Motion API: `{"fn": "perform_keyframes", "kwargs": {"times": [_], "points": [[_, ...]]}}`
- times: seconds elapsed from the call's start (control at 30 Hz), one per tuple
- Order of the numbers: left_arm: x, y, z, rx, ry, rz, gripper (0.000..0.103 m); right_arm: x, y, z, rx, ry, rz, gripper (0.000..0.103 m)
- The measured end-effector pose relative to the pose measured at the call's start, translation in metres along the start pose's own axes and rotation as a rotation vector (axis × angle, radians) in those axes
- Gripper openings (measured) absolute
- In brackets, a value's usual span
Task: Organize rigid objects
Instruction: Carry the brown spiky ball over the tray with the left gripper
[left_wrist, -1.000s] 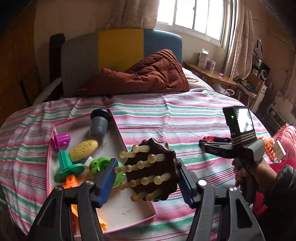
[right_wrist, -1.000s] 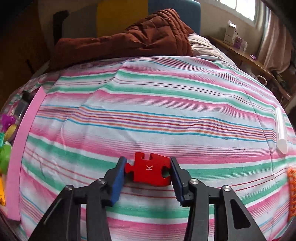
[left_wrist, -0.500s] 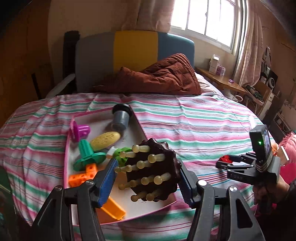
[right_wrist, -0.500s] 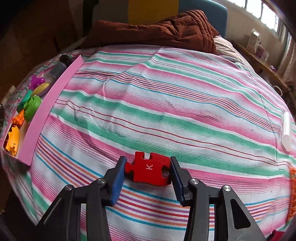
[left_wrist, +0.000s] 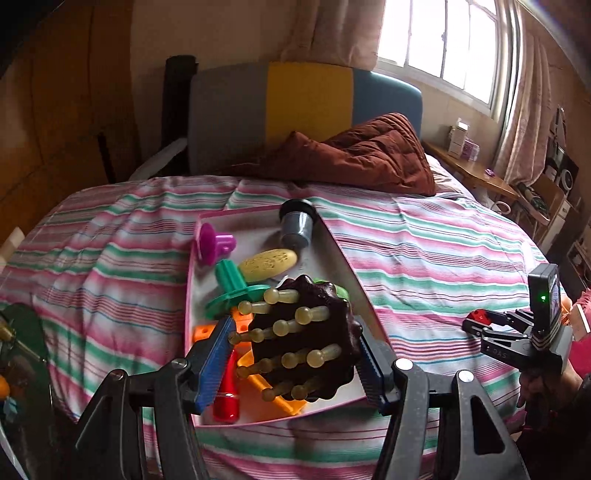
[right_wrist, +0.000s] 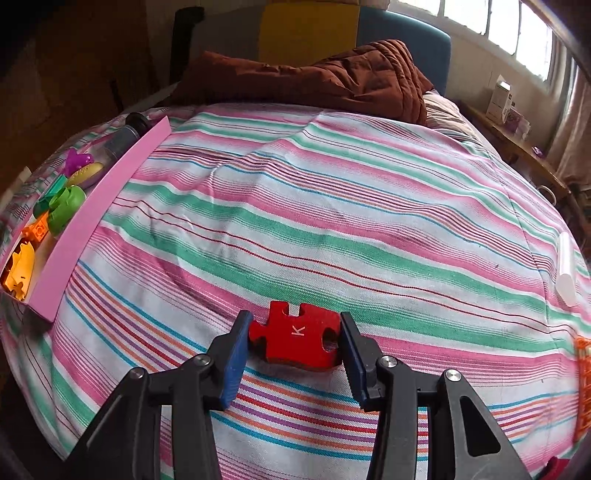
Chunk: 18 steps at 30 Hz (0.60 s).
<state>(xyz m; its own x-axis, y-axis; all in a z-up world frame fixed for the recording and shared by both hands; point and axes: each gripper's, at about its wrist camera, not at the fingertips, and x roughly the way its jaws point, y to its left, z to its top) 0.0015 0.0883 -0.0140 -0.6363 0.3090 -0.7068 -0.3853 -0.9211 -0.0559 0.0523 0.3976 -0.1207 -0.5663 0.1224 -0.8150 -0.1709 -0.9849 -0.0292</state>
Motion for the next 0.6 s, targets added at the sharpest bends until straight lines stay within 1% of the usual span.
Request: {"fn": "perform_keyframes", "kwargs": {"times": [0.6], "points": [[0.0, 0.027, -0.012, -0.043, 0.017, 0.043, 0.063, -0.001, 0.006, -0.003, -0.003, -0.024, -0.035, 0.047]]}}
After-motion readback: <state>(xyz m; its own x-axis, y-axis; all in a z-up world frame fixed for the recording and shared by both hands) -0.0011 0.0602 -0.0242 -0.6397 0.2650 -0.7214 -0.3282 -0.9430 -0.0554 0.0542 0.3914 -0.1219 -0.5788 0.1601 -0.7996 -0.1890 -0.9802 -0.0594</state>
